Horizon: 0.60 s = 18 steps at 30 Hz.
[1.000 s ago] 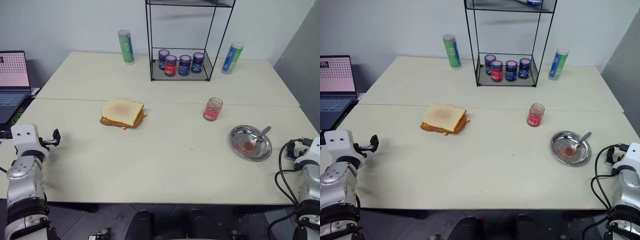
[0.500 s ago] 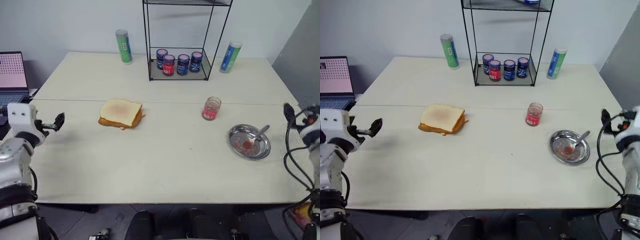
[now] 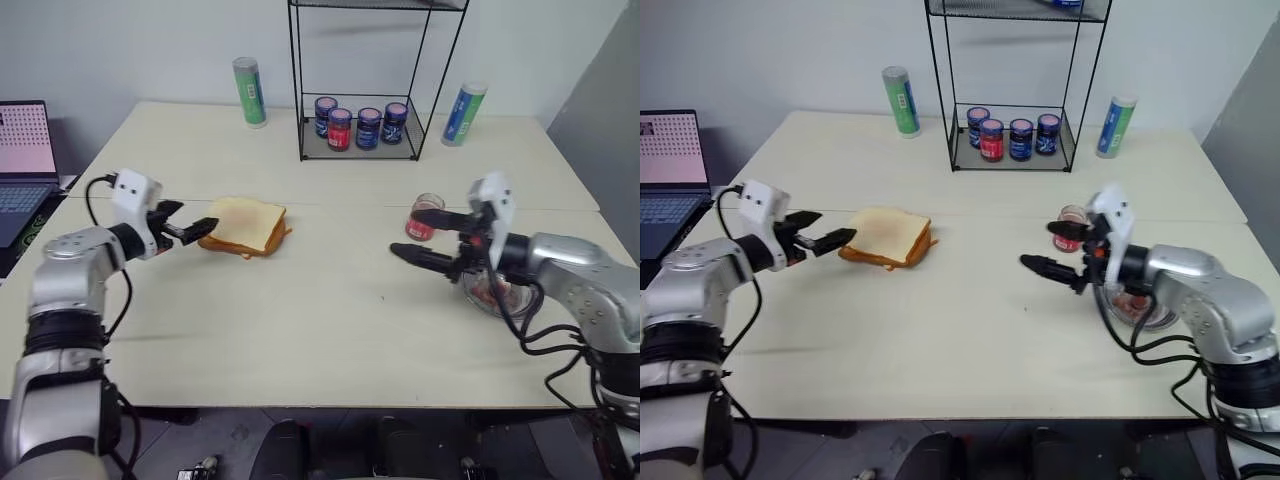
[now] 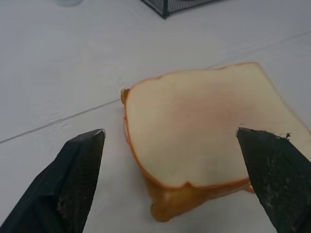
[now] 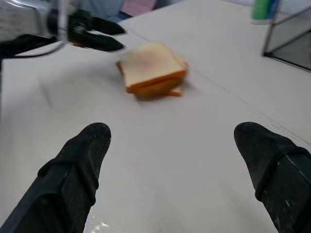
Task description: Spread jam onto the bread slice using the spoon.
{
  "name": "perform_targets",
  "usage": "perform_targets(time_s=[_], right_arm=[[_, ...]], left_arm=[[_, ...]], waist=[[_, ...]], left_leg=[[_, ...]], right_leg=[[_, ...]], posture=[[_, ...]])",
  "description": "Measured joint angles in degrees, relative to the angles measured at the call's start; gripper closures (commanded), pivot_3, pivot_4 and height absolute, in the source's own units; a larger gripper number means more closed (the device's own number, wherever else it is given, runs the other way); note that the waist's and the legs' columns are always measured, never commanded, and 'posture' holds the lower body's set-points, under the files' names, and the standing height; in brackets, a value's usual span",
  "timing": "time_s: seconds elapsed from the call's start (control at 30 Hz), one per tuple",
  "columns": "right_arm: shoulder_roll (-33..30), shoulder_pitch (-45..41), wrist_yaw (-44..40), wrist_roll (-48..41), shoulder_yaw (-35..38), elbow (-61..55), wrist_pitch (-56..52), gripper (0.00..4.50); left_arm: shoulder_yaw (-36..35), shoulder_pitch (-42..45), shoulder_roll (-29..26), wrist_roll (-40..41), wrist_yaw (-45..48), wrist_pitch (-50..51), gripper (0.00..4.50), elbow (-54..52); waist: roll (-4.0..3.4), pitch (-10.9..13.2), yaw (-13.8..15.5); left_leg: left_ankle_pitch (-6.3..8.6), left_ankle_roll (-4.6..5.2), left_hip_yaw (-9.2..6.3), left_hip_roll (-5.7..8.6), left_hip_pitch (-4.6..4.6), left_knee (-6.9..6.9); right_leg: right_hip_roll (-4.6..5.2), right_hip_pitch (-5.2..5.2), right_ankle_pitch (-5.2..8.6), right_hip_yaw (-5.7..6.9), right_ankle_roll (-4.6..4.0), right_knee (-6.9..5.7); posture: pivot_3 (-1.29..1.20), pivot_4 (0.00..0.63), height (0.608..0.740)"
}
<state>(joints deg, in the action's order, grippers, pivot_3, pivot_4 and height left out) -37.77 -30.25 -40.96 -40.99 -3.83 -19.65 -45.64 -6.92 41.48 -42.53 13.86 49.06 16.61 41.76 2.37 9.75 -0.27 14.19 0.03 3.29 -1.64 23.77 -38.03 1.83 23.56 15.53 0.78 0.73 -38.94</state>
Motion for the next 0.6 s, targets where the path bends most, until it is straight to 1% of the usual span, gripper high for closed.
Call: perform_targets(time_s=[0.07, 0.17, 0.23, 0.3, 0.53, 0.6], right_arm=[[1.0, -0.1, -0.1, 1.1, -2.1, -0.4, 0.0, 0.00], [2.9, -0.3, 0.4, 2.1, -3.1, -0.4, 0.0, 0.00], [3.9, -0.6, 1.0, 2.3, -3.3, -0.4, 0.0, 0.00], [4.4, -0.7, 1.6, 2.8, -3.2, -0.5, 0.0, 0.00], [5.1, -0.7, 2.7, 3.5, -3.0, -1.5, -1.0, 0.00], [5.3, -0.7, 2.7, 3.5, -2.9, -1.5, -1.1, 0.00]], left_arm=[[0.5, 1.7, 0.7, -1.3, 0.0, -1.7, 0.00, 4.6], [1.2, 5.0, 1.3, -3.2, 0.1, -4.8, 0.00, 11.2], [1.5, 6.3, 1.4, -4.1, 0.4, -6.8, 0.37, 13.8], [1.6, 6.7, 1.4, -4.7, 1.0, -8.5, 0.55, 15.4], [1.6, 8.1, 1.8, -5.5, 3.2, -11.0, 2.26, 18.7], [1.6, 8.3, 1.8, -5.8, 3.3, -11.2, 2.64, 18.9]], waist=[[0.01, 0.0, 0.0], [0.01, 0.0, 0.1], [0.01, 0.0, 0.1], [0.01, 0.0, 0.1], [0.01, 0.0, 0.1], [0.01, 0.0, 0.1]], left_leg=[[0.00, 0.00, 0.01, 0.00, 0.28, -0.06], [0.00, 0.00, 0.01, 0.02, 0.36, -0.07], [0.00, 0.00, 0.01, 0.02, 0.34, -0.07], [0.00, 0.00, 0.01, 0.01, 0.31, -0.08], [-0.01, 0.00, 0.00, -0.01, 0.29, -0.09], [-0.01, 0.00, 0.00, 0.00, 0.28, -0.09]], right_leg=[[0.01, 0.24, -0.01, -0.01, 0.01, -0.02], [0.02, 0.31, -0.01, 0.00, 0.00, -0.01], [0.02, 0.31, -0.01, 0.00, 0.00, -0.04], [0.02, 0.30, -0.01, 0.00, 0.00, -0.06], [0.00, 0.29, -0.01, 0.02, 0.00, -0.09], [0.00, 0.29, -0.02, 0.02, 0.00, -0.09]], posture=[[0.00, 0.150, 0.740], [0.00, 0.150, 0.740], [0.00, 0.150, 0.740], [0.00, 0.150, 0.740], [0.00, 0.150, 0.740], [0.00, 0.150, 0.740]])
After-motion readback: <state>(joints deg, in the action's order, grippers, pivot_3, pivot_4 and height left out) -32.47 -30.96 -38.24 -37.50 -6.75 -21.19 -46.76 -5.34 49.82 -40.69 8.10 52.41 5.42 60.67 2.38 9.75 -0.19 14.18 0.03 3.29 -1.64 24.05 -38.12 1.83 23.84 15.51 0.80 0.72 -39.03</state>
